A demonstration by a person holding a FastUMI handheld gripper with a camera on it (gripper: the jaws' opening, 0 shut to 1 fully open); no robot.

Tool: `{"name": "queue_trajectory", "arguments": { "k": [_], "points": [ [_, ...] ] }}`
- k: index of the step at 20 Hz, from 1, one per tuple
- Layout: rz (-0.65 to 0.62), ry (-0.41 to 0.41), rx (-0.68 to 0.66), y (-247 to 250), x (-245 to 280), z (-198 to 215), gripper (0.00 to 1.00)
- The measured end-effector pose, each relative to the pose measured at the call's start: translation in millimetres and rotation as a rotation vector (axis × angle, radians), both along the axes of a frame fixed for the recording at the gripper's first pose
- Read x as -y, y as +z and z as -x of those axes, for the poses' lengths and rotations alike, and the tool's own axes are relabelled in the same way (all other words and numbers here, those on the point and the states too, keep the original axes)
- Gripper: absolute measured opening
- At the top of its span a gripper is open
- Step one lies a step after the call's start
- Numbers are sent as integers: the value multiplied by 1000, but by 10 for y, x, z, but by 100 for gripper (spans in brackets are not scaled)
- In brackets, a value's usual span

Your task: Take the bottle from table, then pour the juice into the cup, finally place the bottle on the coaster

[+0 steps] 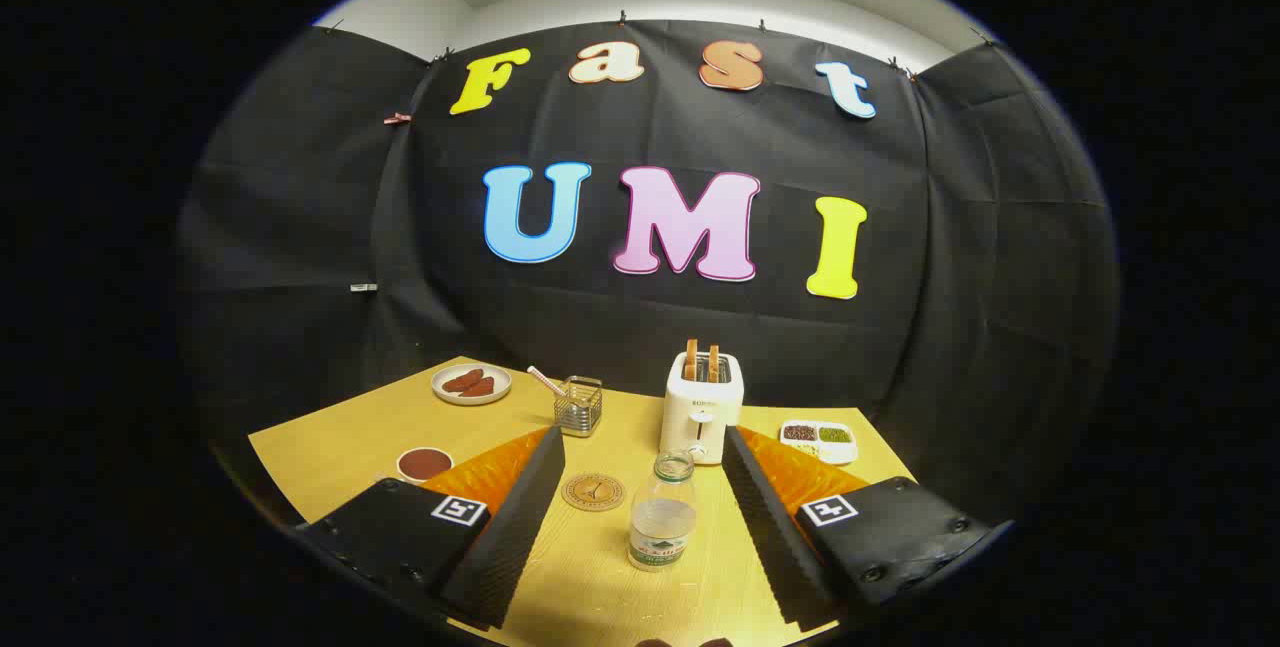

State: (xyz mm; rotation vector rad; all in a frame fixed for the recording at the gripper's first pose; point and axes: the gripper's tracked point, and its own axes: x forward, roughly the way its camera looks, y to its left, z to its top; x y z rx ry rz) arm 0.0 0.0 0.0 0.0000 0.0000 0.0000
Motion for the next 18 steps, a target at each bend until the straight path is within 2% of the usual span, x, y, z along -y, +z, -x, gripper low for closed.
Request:
{"name": "queue_trajectory", "arguments": {
  "k": [6,18],
  "points": [
    [-16,10,-23,-62,-1,-19,98],
    [2,-26,-26,-124,44,-22,98]
  ]
}}
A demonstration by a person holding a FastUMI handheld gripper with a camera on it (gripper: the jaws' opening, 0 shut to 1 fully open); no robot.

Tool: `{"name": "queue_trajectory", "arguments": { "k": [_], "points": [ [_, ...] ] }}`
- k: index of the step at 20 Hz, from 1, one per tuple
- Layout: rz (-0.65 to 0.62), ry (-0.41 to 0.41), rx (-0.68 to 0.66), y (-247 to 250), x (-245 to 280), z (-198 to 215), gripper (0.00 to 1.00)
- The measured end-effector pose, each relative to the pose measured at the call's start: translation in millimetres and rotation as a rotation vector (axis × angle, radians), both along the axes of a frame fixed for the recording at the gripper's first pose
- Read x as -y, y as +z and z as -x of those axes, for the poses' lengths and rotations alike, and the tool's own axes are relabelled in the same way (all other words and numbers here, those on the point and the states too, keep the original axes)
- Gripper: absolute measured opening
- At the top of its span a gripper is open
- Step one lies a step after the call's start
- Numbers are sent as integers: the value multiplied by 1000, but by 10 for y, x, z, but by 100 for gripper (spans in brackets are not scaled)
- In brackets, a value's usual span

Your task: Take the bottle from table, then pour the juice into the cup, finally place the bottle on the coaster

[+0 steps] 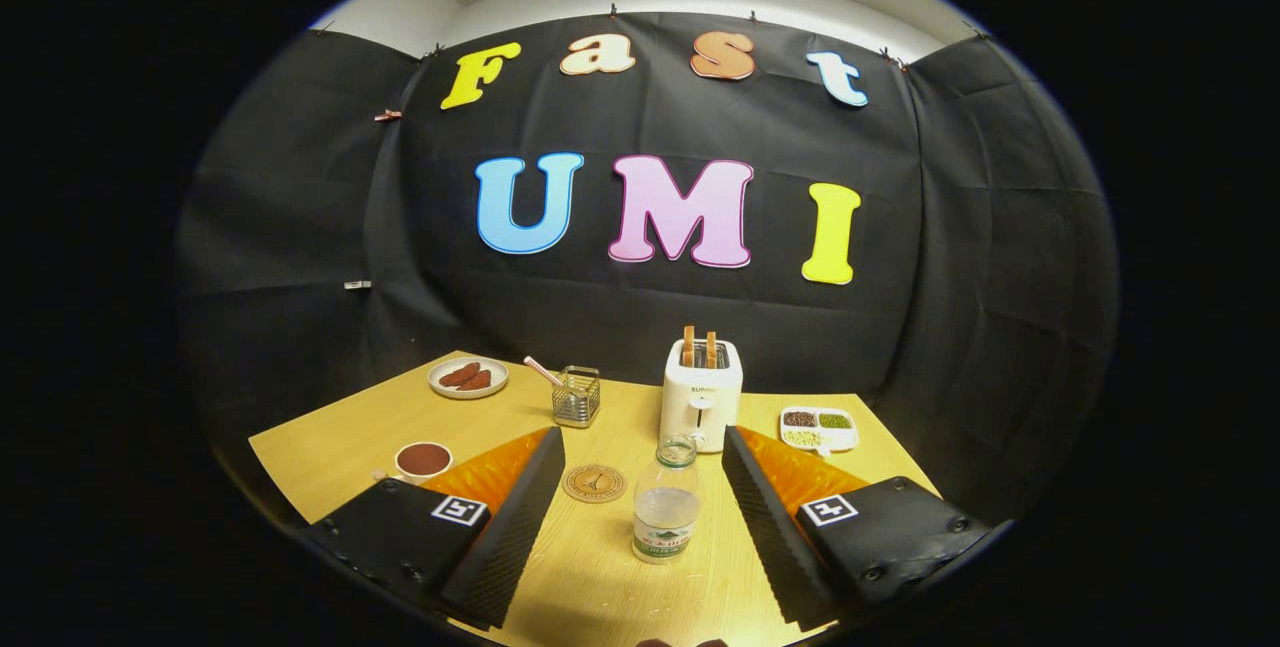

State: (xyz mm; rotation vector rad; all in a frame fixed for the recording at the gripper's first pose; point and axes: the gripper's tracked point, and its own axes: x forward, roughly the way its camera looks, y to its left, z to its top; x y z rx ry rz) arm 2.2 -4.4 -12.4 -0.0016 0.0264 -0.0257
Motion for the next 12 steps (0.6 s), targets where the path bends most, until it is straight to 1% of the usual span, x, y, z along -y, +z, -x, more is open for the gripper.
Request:
{"name": "queue_trajectory", "arguments": {
  "k": [4,7,12],
  "points": [
    [4,-18,8,25,36,-17,98],
    [17,-36,12,21,133,-104,98],
    [6,-49,-20,-174,204,-206,98]
  ]
}}
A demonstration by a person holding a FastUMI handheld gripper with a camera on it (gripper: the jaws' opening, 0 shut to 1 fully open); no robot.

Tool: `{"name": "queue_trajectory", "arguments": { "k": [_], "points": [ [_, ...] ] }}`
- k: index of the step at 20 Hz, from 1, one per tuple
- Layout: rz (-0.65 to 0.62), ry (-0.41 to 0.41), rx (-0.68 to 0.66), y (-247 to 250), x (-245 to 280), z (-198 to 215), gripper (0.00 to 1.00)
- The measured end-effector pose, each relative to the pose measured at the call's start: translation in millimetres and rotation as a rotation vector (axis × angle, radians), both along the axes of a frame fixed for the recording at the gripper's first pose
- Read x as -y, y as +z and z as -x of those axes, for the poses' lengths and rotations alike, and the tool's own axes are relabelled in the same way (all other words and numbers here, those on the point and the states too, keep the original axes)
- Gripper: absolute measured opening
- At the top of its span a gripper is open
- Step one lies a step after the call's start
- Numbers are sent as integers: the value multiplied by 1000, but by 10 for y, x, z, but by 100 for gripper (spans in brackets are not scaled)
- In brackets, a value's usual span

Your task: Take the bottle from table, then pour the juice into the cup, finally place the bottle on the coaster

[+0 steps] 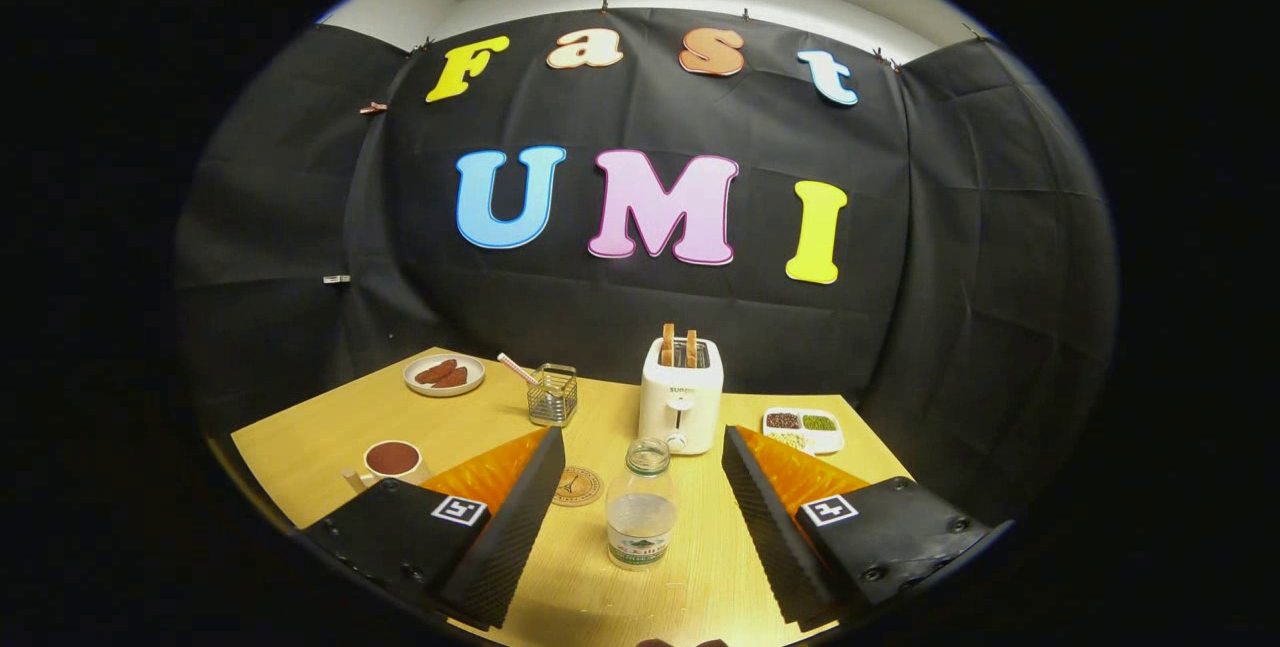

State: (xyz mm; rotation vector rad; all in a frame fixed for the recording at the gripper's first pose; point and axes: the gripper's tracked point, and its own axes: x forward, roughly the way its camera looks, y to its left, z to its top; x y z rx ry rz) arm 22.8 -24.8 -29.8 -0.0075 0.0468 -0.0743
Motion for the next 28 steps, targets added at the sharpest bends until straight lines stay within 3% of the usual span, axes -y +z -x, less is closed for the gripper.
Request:
{"name": "queue_trajectory", "arguments": {
  "k": [14,28],
  "points": [
    [-2,21,-86,-657,100,-495,98],
    [-50,51,-179,-1315,65,-672,98]
  ]
}}
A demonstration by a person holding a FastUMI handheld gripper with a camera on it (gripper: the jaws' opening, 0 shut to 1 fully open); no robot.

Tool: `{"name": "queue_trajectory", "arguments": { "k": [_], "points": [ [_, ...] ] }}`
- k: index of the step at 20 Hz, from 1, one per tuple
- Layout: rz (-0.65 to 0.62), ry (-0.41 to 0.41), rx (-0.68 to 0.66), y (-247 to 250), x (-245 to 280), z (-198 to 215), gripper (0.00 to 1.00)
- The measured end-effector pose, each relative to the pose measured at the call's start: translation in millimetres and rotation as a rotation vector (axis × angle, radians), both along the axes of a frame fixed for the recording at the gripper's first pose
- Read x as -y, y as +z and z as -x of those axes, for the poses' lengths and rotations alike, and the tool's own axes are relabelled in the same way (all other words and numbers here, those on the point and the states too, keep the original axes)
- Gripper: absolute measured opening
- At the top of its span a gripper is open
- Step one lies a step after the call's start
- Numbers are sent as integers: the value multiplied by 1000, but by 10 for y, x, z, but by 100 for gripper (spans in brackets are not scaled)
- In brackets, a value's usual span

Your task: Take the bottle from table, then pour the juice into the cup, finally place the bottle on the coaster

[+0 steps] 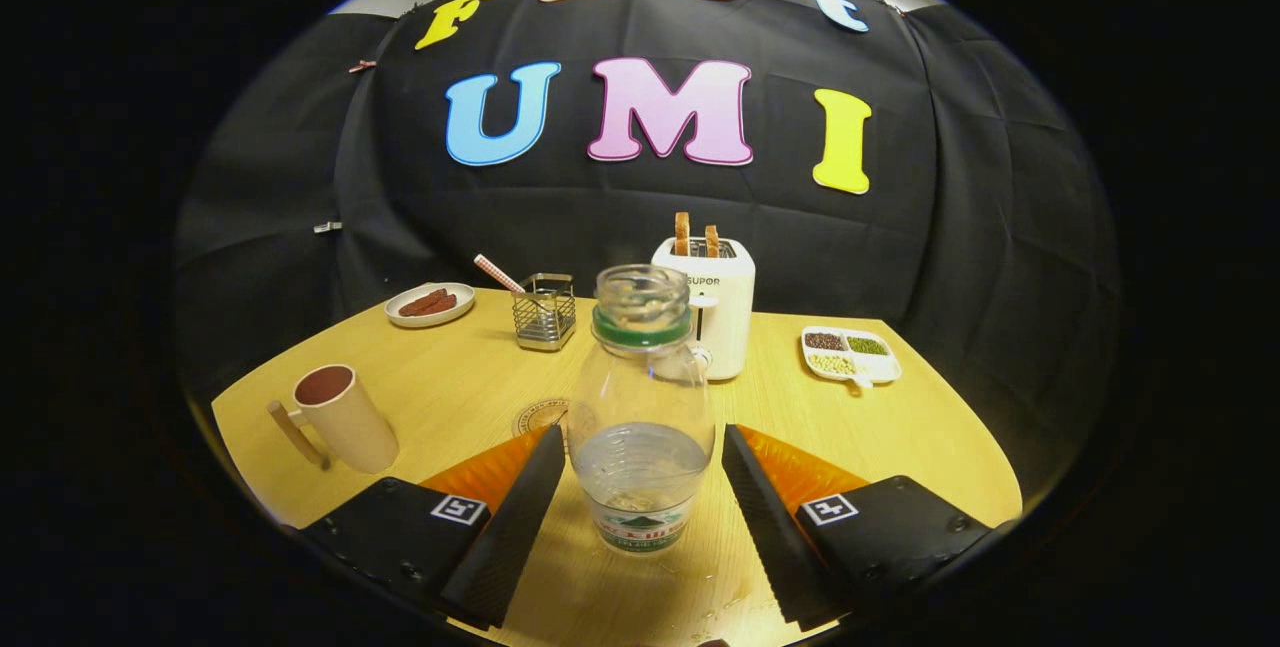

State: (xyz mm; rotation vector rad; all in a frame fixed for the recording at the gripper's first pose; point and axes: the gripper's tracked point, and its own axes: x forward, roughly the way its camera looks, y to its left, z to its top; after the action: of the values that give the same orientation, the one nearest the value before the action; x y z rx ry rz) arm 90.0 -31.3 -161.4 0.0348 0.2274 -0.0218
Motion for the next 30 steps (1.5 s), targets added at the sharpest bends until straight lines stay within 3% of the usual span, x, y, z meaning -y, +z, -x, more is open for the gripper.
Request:
{"name": "queue_trajectory", "arguments": {
  "k": [10,15,20,25,30],
  "points": [
    [-8,15,-34,-142,-30,-14,96],
    [-9,11,-35,-170,-7,-48,80],
    [1,18,-51,-169,-12,-52,75],
    [56,22,-66,-90,21,-39,71],
    [170,59,-5,345,-91,-43,70]
  ]
}}
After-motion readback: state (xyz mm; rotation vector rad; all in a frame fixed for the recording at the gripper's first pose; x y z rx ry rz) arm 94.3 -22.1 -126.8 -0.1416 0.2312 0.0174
